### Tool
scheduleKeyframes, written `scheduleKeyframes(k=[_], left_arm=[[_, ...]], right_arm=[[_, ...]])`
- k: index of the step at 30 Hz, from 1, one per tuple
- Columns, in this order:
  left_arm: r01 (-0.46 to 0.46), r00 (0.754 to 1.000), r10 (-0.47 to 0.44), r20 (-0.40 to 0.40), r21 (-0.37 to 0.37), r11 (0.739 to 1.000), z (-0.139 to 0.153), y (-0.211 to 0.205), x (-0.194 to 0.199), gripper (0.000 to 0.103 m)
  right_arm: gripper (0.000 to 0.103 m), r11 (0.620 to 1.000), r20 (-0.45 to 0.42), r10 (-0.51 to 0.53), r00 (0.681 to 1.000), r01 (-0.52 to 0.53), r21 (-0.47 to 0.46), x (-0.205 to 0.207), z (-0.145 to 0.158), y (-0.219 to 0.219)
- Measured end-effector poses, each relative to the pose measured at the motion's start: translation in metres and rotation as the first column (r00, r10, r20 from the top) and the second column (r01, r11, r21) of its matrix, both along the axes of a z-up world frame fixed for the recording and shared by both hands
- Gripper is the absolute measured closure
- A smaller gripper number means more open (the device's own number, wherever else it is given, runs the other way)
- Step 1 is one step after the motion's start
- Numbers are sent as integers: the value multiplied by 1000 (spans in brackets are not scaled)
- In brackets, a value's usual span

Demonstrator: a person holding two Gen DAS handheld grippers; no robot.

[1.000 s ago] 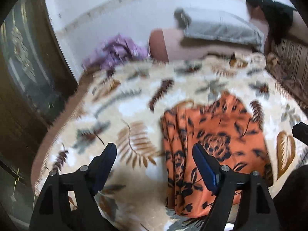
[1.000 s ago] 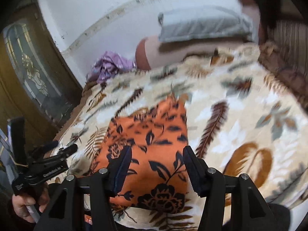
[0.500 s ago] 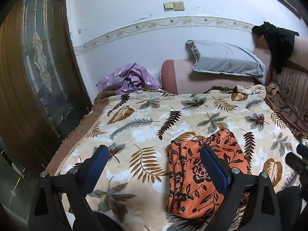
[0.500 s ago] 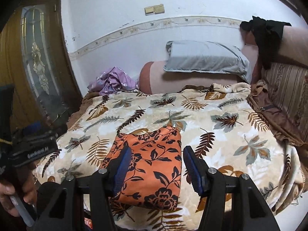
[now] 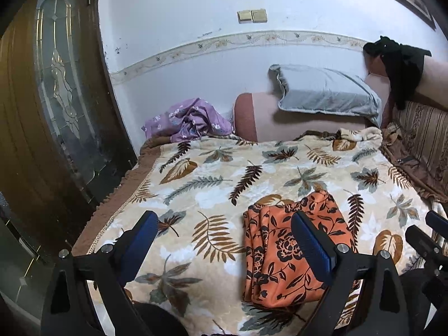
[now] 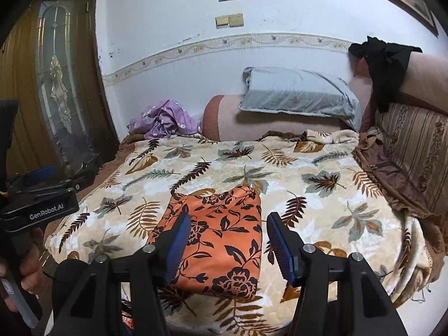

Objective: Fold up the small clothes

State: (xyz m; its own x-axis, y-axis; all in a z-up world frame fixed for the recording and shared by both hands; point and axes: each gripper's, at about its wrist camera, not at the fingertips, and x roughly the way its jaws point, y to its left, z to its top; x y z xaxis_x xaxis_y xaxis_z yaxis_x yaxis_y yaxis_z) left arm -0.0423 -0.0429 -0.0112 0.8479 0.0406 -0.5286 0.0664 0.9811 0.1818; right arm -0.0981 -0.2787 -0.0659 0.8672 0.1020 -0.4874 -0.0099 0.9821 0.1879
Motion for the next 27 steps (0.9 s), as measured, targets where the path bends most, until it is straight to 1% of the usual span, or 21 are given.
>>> scheduleKeyframes(k=[6,13,27], left_arm=[[6,1000,-6,16,-8,1000,6,3,-6,7],[1,1000,0,11,-27,1000,7,9,-8,7],[-7,1000,7,15,-36,999,8,17,-10,7]], right_arm=[[42,1000,-16,-2,1000,2,-5,-1,2,6],[42,1000,-29,-9,1000,9,-8,0,2,10],[42,1000,-49,-4,999,2,-28,4,3,14]])
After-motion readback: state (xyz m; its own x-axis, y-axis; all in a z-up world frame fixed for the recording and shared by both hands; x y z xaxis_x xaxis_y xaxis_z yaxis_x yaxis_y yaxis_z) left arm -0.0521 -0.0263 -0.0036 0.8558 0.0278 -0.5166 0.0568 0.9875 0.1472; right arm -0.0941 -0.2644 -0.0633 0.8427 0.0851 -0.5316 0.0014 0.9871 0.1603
